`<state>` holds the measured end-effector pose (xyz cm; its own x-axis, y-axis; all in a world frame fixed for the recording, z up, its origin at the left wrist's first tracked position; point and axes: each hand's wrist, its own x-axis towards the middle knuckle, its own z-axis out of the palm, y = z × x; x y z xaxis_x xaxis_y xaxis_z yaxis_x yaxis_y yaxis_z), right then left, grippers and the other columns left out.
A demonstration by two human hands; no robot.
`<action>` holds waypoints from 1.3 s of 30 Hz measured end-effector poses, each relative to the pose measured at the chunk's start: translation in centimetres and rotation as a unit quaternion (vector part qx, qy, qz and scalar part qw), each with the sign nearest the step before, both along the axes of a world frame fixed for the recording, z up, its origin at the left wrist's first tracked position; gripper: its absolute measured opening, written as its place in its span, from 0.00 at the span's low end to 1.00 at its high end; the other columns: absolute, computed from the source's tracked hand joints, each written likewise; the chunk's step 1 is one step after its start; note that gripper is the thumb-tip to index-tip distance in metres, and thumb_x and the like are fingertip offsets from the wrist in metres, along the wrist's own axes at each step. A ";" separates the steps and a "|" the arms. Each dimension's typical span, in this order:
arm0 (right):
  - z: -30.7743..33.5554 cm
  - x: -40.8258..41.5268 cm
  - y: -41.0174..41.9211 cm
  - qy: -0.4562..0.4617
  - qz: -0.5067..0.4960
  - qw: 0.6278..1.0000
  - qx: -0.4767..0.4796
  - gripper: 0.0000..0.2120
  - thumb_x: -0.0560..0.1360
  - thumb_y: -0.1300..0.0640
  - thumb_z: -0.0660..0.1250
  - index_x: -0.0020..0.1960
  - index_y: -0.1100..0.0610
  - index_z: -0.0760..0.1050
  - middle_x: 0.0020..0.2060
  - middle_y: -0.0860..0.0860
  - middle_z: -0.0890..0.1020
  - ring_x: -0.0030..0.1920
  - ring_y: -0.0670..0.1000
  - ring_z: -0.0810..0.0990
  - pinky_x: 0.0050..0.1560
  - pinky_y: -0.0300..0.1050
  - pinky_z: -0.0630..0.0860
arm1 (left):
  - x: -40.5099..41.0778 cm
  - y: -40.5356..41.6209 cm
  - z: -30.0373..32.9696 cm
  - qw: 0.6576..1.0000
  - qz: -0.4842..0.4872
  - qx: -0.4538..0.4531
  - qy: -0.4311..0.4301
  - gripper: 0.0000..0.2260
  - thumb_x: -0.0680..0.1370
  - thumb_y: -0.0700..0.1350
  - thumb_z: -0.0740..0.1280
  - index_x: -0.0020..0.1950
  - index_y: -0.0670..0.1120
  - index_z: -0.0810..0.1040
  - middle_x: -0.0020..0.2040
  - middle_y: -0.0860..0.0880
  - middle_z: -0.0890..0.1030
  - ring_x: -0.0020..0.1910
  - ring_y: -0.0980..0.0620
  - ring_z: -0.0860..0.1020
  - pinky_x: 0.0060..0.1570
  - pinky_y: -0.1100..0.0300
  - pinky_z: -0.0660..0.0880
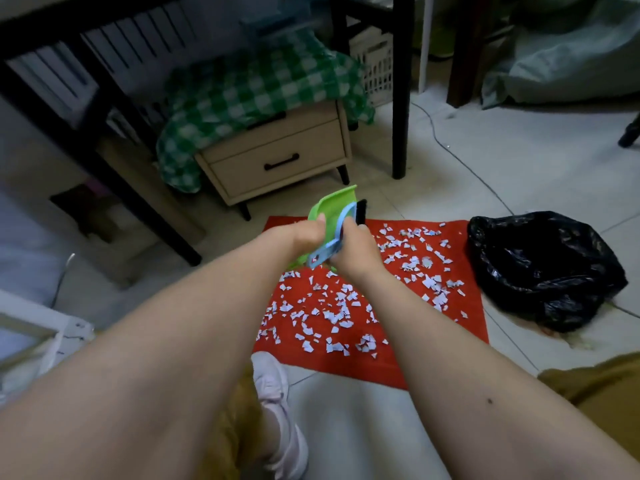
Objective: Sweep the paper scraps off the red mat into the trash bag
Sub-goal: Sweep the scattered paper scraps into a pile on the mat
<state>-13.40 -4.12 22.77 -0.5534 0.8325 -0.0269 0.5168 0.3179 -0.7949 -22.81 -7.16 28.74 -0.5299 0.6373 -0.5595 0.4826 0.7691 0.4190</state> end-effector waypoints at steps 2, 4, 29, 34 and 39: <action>-0.6 -1.5 0.4 0.009 0.002 1.000 -0.008 0.10 0.71 0.63 0.65 0.49 0.57 0.66 0.46 0.57 0.73 0.42 0.57 0.74 0.38 0.50 0.74 | -2.8 -0.1 0.3 0.999 0.016 -0.034 -0.024 0.30 0.82 0.59 0.44 0.78 0.41 0.52 0.78 0.42 0.56 0.76 0.42 0.58 0.73 0.51 0.58; -1.9 -3.1 0.7 0.017 -0.002 1.000 0.004 0.09 0.74 0.60 0.65 0.51 0.57 0.66 0.47 0.56 0.73 0.42 0.55 0.74 0.38 0.49 0.73 | -6.2 -0.2 0.5 0.997 0.006 -0.073 -0.028 0.29 0.82 0.59 0.45 0.77 0.42 0.54 0.77 0.42 0.58 0.75 0.43 0.60 0.72 0.51 0.59; -20.6 -24.2 -5.0 -0.081 -0.033 0.965 -0.246 0.13 0.75 0.48 0.61 0.38 0.55 0.77 0.30 0.50 0.78 0.32 0.52 0.76 0.35 0.45 0.73 | -28.2 -7.4 -24.8 0.938 0.331 0.101 0.006 0.17 0.82 0.53 0.50 0.53 0.42 0.72 0.48 0.38 0.78 0.46 0.40 0.78 0.53 0.47 0.75; -21.9 -26.6 -8.3 -0.078 0.048 0.961 -0.263 0.14 0.75 0.53 0.62 0.31 0.54 0.71 0.29 0.49 0.77 0.32 0.52 0.75 0.36 0.45 0.73 | -28.5 -9.5 -27.6 0.922 0.369 0.113 0.026 0.11 0.79 0.46 0.55 0.52 0.41 0.73 0.49 0.37 0.79 0.48 0.38 0.78 0.51 0.48 0.76; -23.7 -27.3 -10.4 -0.109 0.118 0.950 -0.269 0.13 0.75 0.56 0.61 0.31 0.54 0.68 0.32 0.51 0.77 0.36 0.54 0.75 0.37 0.43 0.69 | -28.7 -10.6 -28.8 0.912 0.390 0.123 0.037 0.10 0.80 0.44 0.56 0.51 0.40 0.73 0.50 0.37 0.79 0.50 0.39 0.78 0.52 0.47 0.75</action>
<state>-40.69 -14.53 -0.97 -0.6559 0.5188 -0.5483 0.6521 0.0235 -0.7578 -51.47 -17.76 -0.01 -0.9062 0.1514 -0.3948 -0.1370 0.7782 0.6129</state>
